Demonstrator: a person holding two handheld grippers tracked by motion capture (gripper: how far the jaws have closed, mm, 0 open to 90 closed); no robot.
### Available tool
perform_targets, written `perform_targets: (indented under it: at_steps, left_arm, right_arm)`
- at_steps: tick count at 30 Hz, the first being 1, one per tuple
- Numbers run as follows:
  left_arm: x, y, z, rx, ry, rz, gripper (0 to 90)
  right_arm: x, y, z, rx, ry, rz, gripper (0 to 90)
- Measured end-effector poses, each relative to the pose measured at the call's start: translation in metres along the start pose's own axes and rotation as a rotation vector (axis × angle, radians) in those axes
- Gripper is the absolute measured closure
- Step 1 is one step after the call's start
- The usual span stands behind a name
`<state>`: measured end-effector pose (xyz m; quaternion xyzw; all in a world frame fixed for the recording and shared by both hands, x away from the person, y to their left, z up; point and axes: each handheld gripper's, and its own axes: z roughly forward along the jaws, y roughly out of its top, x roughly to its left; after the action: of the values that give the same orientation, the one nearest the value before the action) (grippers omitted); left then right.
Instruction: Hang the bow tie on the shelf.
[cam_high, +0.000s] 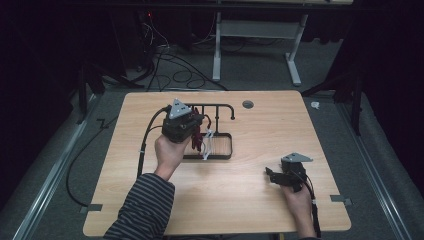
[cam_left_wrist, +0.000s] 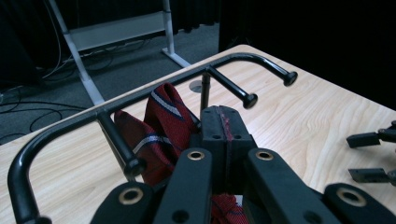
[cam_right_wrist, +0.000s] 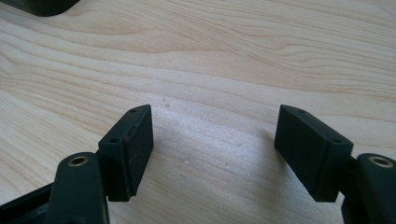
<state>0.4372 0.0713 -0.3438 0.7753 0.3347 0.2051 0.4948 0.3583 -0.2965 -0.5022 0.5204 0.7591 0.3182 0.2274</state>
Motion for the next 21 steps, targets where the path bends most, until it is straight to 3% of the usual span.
perform_targets:
  at_steps: [10, 21]
  left_arm:
    - [0.006, 0.004, 0.007, -0.008, 0.036, -0.014, 90.0]
    - [0.013, 0.005, 0.015, 0.022, 0.084, -0.01, 89.8]
  right_arm:
    - [0.0, 0.0, 0.0, -0.001, 0.001, -0.001, 29.4]
    - [0.0, 0.0, 0.0, -0.001, 0.001, -0.002, 29.3]
